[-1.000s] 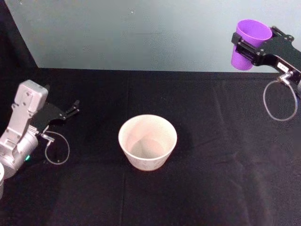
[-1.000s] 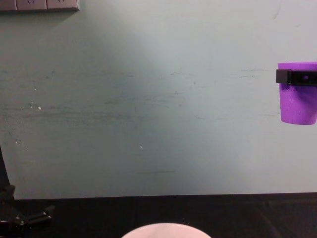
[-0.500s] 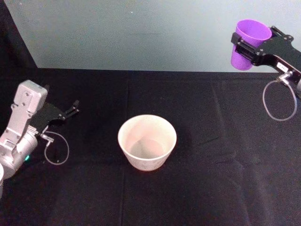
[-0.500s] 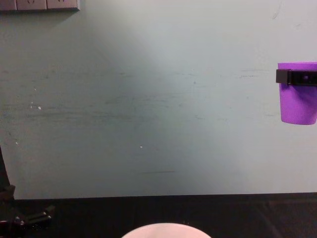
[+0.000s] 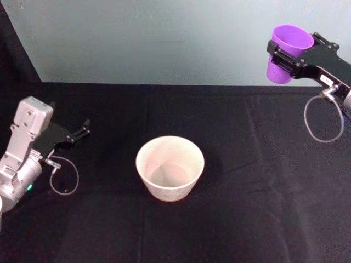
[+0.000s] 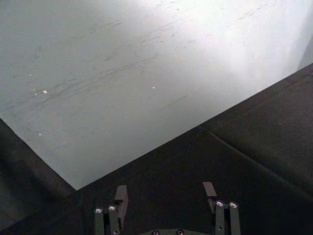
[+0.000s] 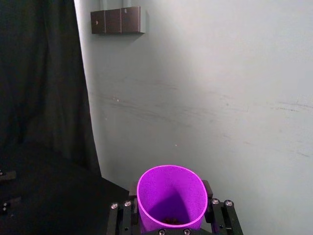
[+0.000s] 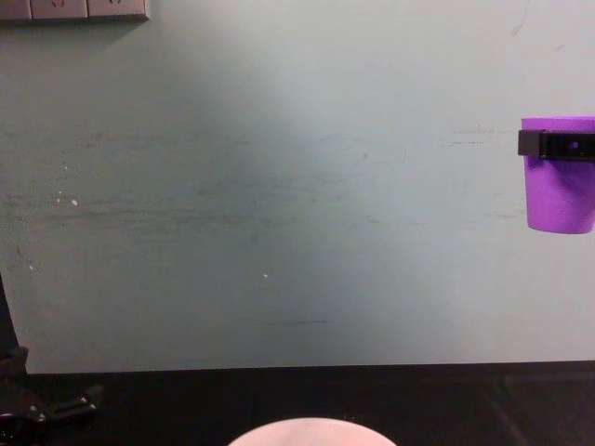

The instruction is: Pick up the cup and pour the mung beans from the cup into the bowl.

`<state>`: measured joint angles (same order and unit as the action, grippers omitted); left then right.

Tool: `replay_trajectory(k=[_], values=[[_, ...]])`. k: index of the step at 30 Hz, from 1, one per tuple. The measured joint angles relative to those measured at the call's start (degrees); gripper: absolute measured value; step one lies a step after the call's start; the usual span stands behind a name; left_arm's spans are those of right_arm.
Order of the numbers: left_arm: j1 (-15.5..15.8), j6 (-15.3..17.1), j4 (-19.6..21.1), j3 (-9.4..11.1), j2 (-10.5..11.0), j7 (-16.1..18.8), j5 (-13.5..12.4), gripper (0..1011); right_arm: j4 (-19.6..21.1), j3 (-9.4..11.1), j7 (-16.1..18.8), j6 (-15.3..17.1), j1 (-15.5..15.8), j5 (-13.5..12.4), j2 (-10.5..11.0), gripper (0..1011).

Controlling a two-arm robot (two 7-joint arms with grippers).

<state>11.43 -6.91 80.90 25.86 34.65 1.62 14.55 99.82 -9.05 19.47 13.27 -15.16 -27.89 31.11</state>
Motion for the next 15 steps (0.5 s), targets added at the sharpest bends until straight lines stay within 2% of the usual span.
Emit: replay_trajectory(k=[15], values=[[0.0, 0.0, 0.0, 0.0, 0.0, 0.0, 0.0, 1000, 0.0, 0.0, 0.0, 0.0, 0.0, 0.0, 0.0, 736]])
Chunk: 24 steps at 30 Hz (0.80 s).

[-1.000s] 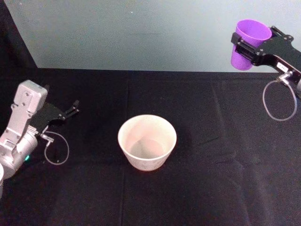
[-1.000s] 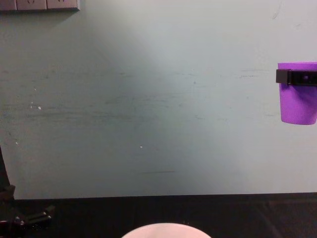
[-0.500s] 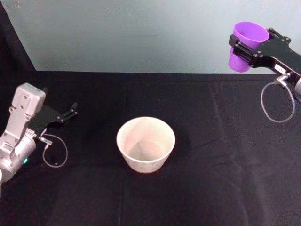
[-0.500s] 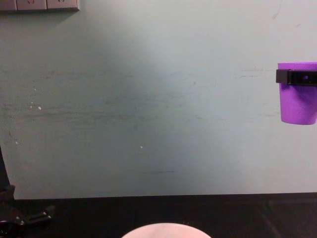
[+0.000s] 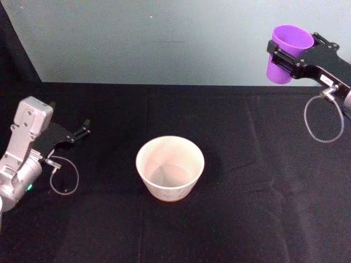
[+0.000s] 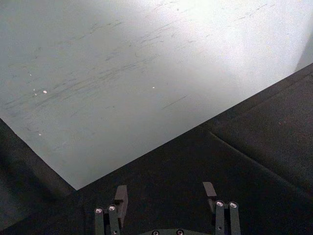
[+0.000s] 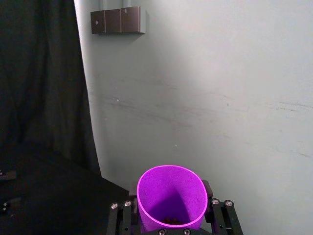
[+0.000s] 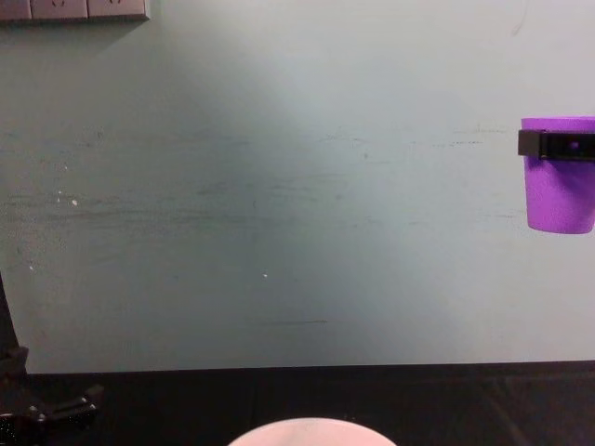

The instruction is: Pick up the cup and pour the mung beans from the cup into the bowl.

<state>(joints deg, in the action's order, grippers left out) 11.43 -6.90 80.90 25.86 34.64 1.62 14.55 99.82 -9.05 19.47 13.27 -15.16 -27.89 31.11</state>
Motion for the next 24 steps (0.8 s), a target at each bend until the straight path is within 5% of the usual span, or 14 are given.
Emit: replay_trajectory(k=[24], values=[[0.0, 0.0, 0.0, 0.0, 0.0, 0.0, 0.0, 1000, 0.0, 0.0, 0.0, 0.0, 0.0, 0.0, 0.0, 736]])
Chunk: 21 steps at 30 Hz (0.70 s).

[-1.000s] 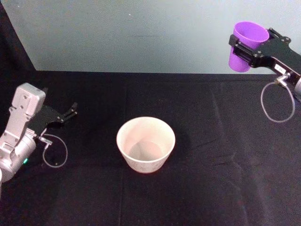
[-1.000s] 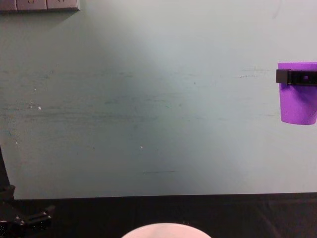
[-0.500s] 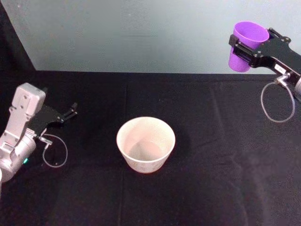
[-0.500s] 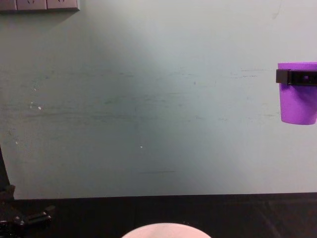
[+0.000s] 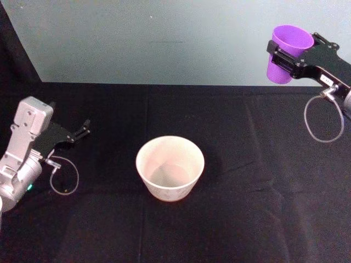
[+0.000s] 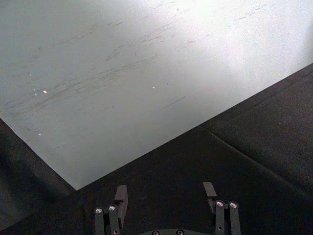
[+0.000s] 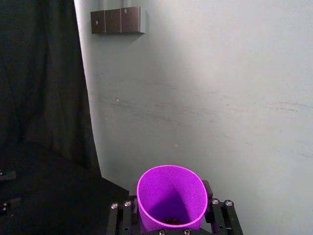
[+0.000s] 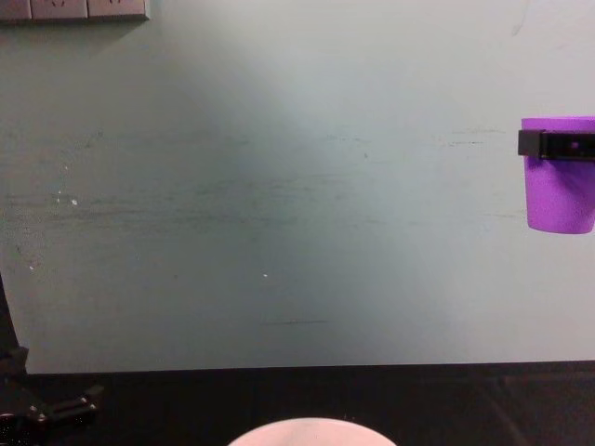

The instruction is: Pick up the cup and pour the mung beans from the cup into the bowl.

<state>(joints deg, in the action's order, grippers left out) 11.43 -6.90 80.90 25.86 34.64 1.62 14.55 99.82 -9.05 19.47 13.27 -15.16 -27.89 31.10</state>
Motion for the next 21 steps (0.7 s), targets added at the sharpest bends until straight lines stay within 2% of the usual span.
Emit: replay_trajectory(k=[21], values=[[0.0, 0.0, 0.0, 0.0, 0.0, 0.0, 0.0, 1000, 0.0, 0.0, 0.0, 0.0, 0.0, 0.0, 0.0, 736]])
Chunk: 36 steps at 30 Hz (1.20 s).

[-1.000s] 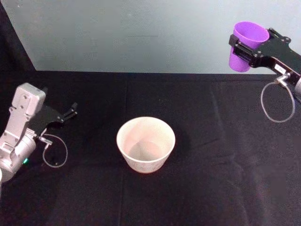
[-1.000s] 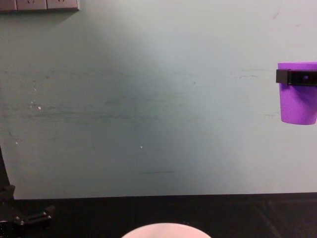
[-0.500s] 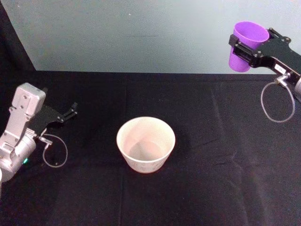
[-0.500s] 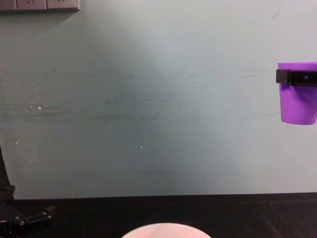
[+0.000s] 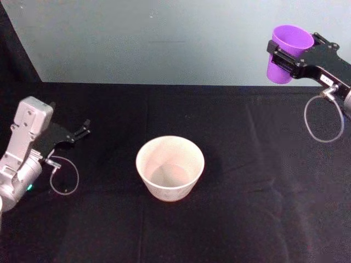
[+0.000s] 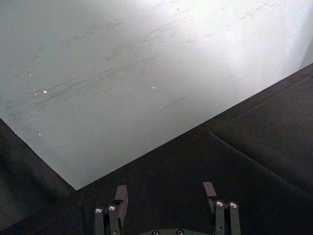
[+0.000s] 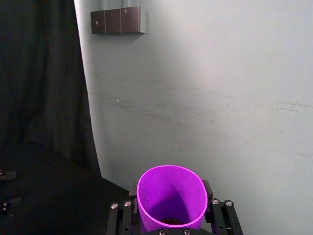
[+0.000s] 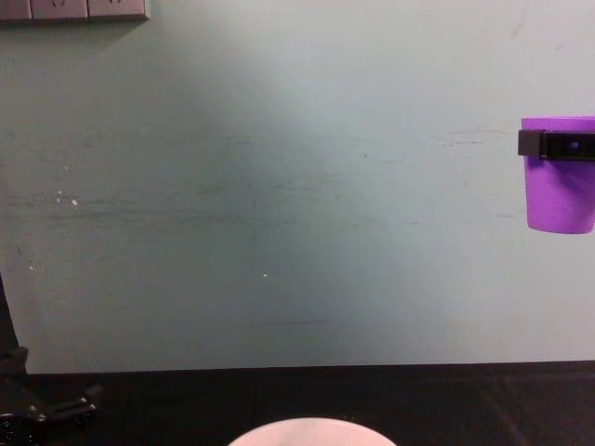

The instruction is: Pick up the cup and pour the mung beans from the cup into the bowl.

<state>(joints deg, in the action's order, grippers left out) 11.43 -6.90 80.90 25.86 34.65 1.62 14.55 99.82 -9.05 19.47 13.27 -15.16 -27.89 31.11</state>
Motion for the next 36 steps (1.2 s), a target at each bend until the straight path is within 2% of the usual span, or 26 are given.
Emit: replay_trajectory(k=[36], values=[[0.0, 0.0, 0.0, 0.0, 0.0, 0.0, 0.0, 1000, 0.0, 0.0, 0.0, 0.0, 0.0, 0.0, 0.0, 735]])
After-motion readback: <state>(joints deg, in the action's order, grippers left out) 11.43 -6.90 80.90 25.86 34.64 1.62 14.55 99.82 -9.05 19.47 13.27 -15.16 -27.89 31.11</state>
